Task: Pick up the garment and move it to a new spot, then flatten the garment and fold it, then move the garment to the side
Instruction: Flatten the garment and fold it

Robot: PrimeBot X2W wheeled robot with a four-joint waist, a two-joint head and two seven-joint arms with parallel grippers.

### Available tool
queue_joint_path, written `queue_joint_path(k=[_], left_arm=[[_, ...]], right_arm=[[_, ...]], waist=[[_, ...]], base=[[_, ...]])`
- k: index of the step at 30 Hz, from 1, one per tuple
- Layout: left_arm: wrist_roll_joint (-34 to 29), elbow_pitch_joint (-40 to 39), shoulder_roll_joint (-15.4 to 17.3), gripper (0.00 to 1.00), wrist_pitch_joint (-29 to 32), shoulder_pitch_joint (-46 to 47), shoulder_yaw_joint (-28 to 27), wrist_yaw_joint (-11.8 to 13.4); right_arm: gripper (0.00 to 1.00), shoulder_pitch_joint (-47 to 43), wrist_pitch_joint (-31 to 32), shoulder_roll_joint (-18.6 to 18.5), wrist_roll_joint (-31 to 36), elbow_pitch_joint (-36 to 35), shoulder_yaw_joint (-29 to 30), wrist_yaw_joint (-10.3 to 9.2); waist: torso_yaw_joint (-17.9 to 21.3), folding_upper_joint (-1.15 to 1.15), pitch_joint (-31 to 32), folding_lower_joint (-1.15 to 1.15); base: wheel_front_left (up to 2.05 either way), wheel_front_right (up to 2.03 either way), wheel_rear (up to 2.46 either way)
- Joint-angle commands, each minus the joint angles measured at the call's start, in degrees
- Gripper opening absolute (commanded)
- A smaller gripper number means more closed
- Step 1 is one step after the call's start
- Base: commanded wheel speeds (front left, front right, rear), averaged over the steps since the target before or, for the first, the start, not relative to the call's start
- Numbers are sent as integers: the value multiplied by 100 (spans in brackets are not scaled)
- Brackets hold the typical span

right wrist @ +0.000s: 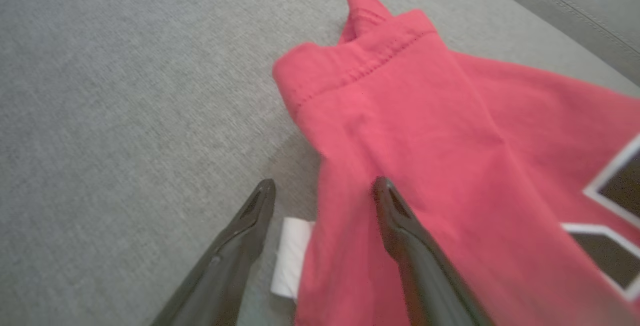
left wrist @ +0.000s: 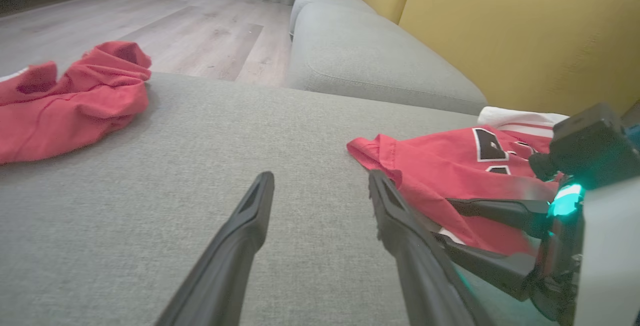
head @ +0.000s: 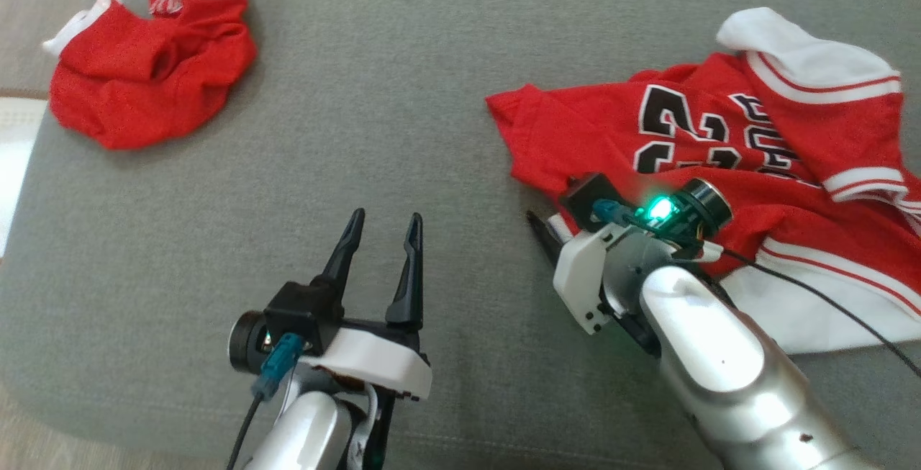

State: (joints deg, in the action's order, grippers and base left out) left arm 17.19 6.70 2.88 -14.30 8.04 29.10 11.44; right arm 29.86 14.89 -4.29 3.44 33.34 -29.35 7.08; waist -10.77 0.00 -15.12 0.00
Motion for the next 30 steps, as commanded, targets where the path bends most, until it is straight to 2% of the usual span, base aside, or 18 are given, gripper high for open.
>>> queue_joint_path(k=[1,2,3,4,7,14,19,24,26,30], left_arm=[[42,-206,-1,100,-70,181,-133,55],[68,-211,-1,100,-70,185,-115,84],[78,-210,-1,100,-70,186,-107,92],[87,-205,-1,100,-70,184,-97,99],[110,-188,-1,100,-70,162,-95,120],[47,-132,-1,100,-70,-8,-328,132],[-7,-114,-1,100,-70,-163,-436,95],[-26,-126,-1,100,-70,-251,-424,82],[-24,-136,-1,100,-70,-263,-407,81],[-18,-156,-1,100,-70,-262,-374,70]], right_arm=[[100,184,72,137,-55,-95,-157,41],[100,254,169,138,-105,-3,-259,41],[40,290,207,139,-113,45,-271,41],[0,320,213,139,-115,82,-294,41],[0,333,116,140,-415,8,-484,41],[0,111,393,140,-2238,-1026,-1182,41],[0,-122,1148,64,-3599,-2031,-1164,41],[0,-437,2249,-367,-5109,-3030,-853,41],[0,-530,2562,-522,-5398,-3162,-563,41],[0,-510,2845,-669,-5218,-3059,-231,41]], waist=[[-113,0,-49,0],[-151,0,-50,0],[-165,0,-45,0],[-180,0,-28,0],[-192,0,40,0],[-101,0,385,0],[-33,0,581,0],[-25,0,656,0],[-34,0,656,0],[-64,0,611,0]], base=[[0,0,0],[0,0,0],[0,0,0],[0,0,0],[0,0,0],[0,0,0],[0,0,0],[0,0,0],[0,0,0],[0,0,0]])
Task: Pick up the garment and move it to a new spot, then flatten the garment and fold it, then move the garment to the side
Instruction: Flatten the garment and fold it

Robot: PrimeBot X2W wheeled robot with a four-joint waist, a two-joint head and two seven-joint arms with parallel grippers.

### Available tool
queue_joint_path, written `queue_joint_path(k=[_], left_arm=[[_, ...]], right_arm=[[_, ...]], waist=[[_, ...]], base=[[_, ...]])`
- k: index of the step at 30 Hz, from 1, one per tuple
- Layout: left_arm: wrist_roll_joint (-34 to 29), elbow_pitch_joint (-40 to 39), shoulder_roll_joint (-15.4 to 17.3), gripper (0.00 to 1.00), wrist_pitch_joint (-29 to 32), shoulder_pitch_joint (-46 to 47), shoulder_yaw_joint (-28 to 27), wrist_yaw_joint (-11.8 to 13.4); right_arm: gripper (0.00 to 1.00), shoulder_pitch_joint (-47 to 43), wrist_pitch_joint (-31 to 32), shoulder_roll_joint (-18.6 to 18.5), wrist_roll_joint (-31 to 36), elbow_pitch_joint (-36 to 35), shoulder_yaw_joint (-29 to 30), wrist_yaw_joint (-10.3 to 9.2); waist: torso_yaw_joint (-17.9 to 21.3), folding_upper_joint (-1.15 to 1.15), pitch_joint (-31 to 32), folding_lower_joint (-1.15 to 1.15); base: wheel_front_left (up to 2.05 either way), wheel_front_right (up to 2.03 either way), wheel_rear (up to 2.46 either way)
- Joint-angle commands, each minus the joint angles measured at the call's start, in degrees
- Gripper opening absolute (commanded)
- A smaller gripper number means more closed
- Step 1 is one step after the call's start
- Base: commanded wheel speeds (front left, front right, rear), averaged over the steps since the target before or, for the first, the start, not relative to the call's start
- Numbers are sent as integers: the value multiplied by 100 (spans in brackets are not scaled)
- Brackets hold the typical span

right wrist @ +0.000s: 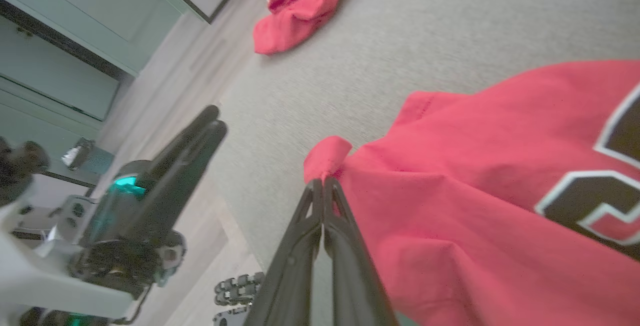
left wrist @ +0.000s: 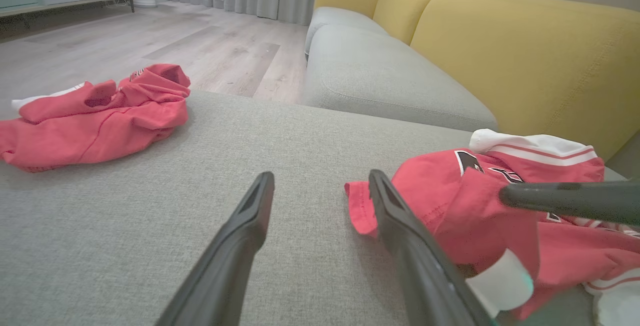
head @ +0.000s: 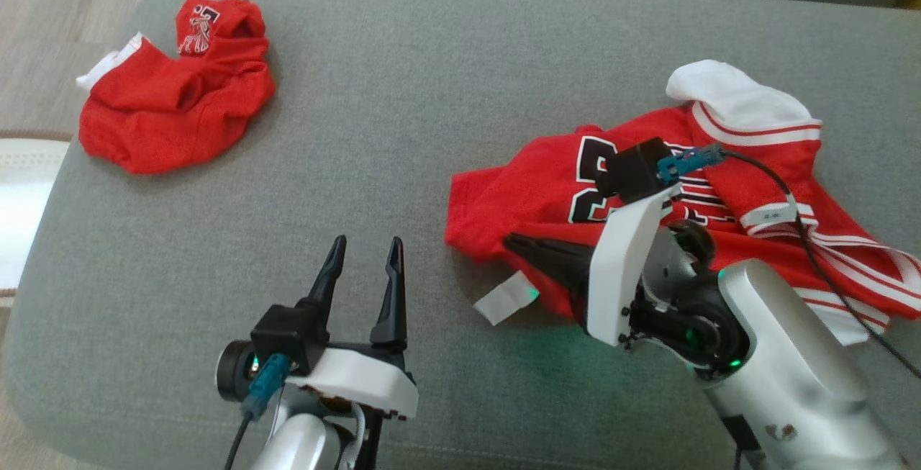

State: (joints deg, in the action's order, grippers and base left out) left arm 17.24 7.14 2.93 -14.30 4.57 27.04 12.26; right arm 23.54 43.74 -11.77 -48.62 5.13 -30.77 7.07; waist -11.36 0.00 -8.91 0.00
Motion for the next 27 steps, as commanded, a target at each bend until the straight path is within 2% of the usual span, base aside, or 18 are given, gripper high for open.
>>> queue_joint_path(k=[1,5,8,9,10,11,15,20,27], left_arm=[[-21,-207,-5,100,-70,97,-158,-18],[5,-223,-5,100,-70,194,-82,-43],[41,-216,-5,100,-70,261,-32,-32],[52,-217,-5,100,-70,272,-22,-23],[60,-216,-5,100,-70,279,-15,-15],[65,-216,-5,100,-70,278,-13,-8],[51,-200,-5,100,-70,205,-69,27],[-44,-184,-5,100,-70,82,-171,-10],[-215,-170,-5,100,-70,-90,-297,-119]], right_arm=[[0,155,44,65,116,-150,-27,42],[0,353,249,101,721,336,65,42],[0,503,157,180,1159,701,58,42],[22,558,42,198,1342,808,73,42],[52,596,-86,227,1497,897,89,42],[100,621,-222,256,1626,957,100,42],[100,629,-776,313,1905,939,235,42],[100,418,-1516,77,2384,459,596,42],[100,-368,-2662,108,3492,-331,1850,42]], waist=[[-18,0,-45,0],[-114,0,-202,0],[-195,0,-286,0],[-218,0,-308,0],[-233,0,-316,0],[-240,0,-317,0],[-165,0,-250,0],[115,0,-83,0],[558,0,71,0]], base=[[0,0,0],[0,0,0],[0,0,0],[0,0,0],[0,0,0],[0,0,0],[0,0,0],[0,0,0],[0,0,0]])
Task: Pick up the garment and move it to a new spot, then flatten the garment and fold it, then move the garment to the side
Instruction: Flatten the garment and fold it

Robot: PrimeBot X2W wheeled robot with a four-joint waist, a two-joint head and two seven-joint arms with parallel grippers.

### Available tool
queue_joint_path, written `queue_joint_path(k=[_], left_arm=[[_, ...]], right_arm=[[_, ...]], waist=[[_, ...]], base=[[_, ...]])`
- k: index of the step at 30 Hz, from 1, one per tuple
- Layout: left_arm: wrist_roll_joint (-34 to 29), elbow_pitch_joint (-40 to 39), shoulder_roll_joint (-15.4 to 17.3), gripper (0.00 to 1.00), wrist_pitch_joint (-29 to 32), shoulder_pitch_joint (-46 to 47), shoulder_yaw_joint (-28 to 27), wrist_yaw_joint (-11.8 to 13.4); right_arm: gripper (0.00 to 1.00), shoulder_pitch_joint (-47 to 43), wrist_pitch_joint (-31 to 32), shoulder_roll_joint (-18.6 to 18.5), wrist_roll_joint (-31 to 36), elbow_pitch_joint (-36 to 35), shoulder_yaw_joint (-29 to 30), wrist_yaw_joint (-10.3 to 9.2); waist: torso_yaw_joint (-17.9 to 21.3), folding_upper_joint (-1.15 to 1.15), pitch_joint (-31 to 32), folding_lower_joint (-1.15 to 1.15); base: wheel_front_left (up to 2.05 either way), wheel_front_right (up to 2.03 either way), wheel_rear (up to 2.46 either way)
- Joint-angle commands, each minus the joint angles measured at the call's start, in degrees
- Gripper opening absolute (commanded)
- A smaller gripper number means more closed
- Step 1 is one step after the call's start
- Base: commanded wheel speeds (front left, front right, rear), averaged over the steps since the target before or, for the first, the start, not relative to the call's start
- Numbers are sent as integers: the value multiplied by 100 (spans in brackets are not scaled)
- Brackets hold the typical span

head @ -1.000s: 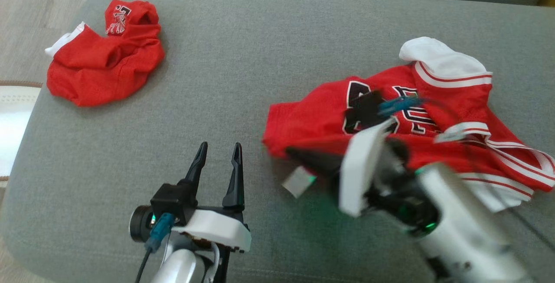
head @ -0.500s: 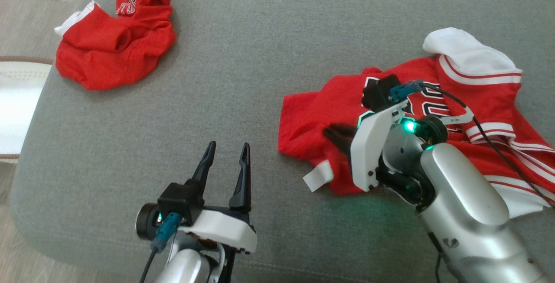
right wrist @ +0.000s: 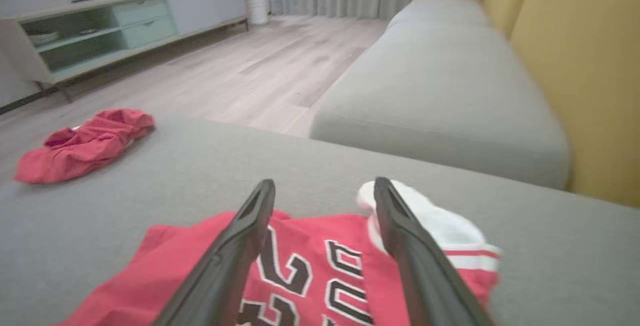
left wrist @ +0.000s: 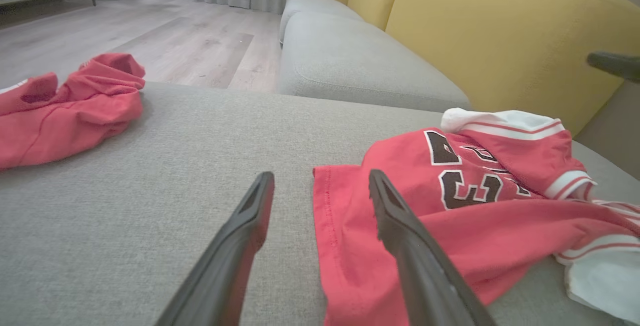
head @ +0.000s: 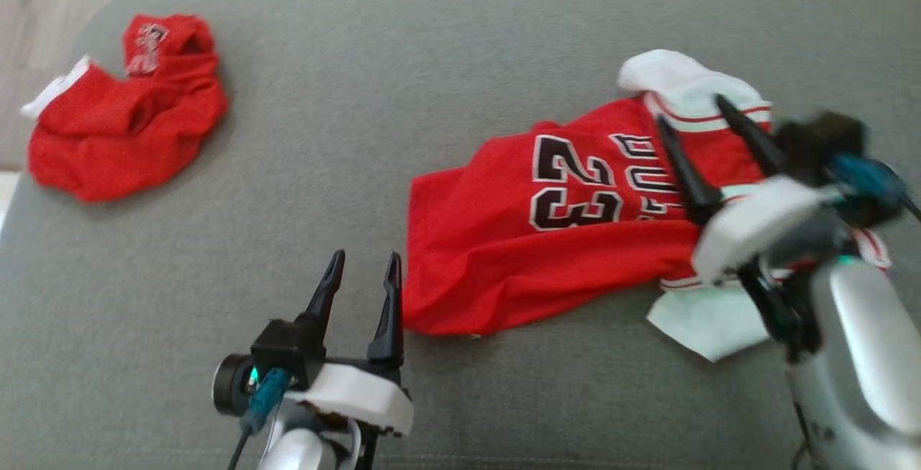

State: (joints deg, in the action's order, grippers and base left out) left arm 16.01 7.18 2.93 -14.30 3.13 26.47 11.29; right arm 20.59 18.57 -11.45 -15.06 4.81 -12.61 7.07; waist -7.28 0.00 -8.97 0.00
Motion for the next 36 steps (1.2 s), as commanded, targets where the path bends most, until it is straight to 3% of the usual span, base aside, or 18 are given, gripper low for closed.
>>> queue_joint_path(k=[1,11,20,27,36], left_arm=[[-114,-167,-5,100,-70,27,-258,-36],[-244,2,-5,100,-70,-156,-469,-158],[-301,67,-5,100,-70,-411,-612,-209],[-396,138,-5,100,-70,-567,-755,-273],[-429,158,-5,100,-70,-666,-878,-293]], right_arm=[[100,-223,-278,119,264,-396,198,42],[100,-1797,-1645,641,1291,-918,1499,42],[100,-2482,-3062,845,1522,-659,1877,42],[100,-2797,-3348,856,1408,-178,1852,42],[100,-3055,-3356,857,1214,-224,1620,42]], waist=[[193,0,96,0],[447,0,285,0],[590,0,542,0],[520,0,744,0],[451,0,892,0]], base=[[0,0,0],[0,0,0],[0,0,0],[0,0,0],[0,0,0]])
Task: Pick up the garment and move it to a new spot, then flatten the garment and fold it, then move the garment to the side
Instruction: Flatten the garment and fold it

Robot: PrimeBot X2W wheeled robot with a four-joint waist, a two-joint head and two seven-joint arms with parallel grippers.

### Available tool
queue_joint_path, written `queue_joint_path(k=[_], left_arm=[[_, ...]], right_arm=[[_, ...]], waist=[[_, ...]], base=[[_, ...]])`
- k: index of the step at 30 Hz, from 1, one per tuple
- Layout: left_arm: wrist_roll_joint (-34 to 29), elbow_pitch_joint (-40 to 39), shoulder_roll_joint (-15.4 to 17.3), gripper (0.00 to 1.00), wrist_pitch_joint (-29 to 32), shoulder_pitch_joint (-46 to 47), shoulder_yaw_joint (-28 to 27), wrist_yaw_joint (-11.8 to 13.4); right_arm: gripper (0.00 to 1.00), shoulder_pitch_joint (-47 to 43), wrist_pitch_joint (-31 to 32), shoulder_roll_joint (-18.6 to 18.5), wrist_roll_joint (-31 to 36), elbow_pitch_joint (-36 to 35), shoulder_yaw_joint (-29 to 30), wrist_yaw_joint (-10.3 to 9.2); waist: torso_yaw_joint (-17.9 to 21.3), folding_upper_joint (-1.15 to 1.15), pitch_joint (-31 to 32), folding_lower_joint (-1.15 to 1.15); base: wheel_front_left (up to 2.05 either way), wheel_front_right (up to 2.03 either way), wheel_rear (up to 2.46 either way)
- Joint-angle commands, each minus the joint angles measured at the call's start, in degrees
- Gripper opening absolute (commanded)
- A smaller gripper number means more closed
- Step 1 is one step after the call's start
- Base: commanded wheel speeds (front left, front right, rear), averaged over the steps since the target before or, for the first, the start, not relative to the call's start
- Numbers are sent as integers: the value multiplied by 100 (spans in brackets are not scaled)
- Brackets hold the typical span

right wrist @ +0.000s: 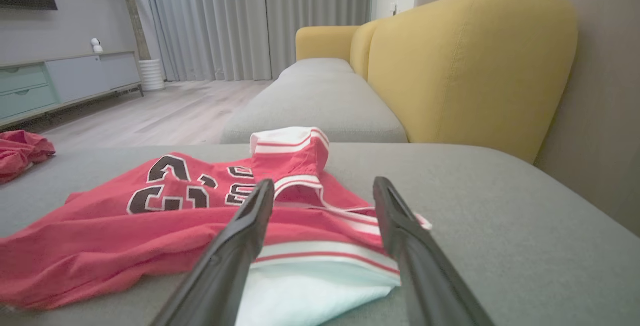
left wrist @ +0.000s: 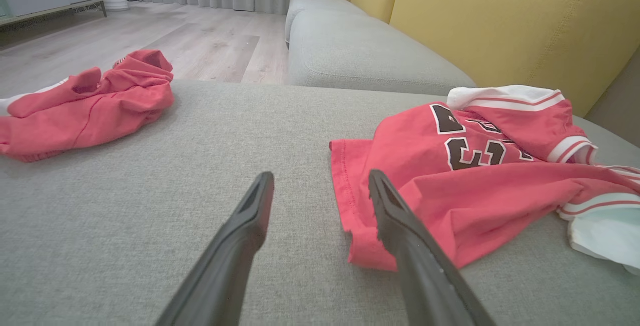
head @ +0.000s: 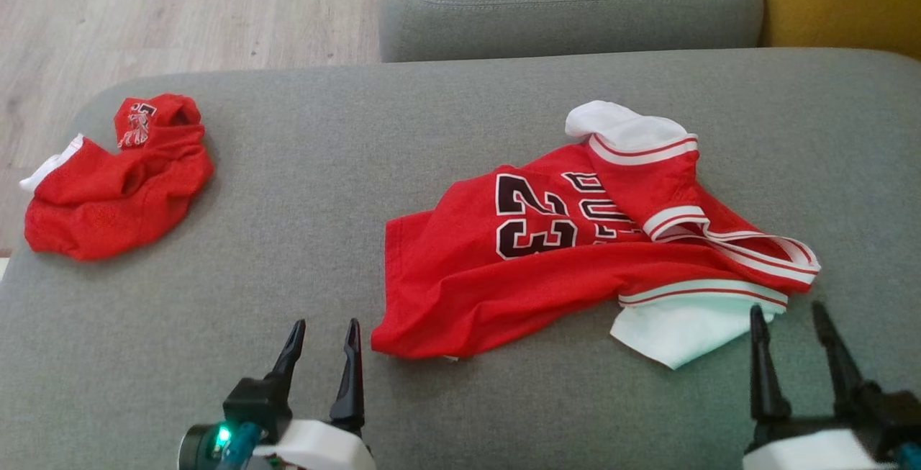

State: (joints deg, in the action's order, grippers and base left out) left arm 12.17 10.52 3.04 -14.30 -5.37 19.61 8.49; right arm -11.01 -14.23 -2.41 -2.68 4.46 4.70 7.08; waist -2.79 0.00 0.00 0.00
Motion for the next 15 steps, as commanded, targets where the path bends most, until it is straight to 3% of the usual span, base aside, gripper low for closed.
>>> queue_joint_path(k=[1,9,15], left_arm=[[-54,-174,-16,100,-70,179,-213,-17],[-52,-154,-16,100,-70,298,-209,-23],[17,133,-16,100,-70,939,151,-188]], right_arm=[[100,66,-75,-47,-90,-144,-125,41],[100,18,-76,-47,-159,-38,-255,41],[100,191,-76,-47,-129,-91,-314,41]], waist=[[-6,0,8,0],[43,0,-24,0],[79,0,-318,0]], base=[[0,0,0],[0,0,0],[0,0,0]])
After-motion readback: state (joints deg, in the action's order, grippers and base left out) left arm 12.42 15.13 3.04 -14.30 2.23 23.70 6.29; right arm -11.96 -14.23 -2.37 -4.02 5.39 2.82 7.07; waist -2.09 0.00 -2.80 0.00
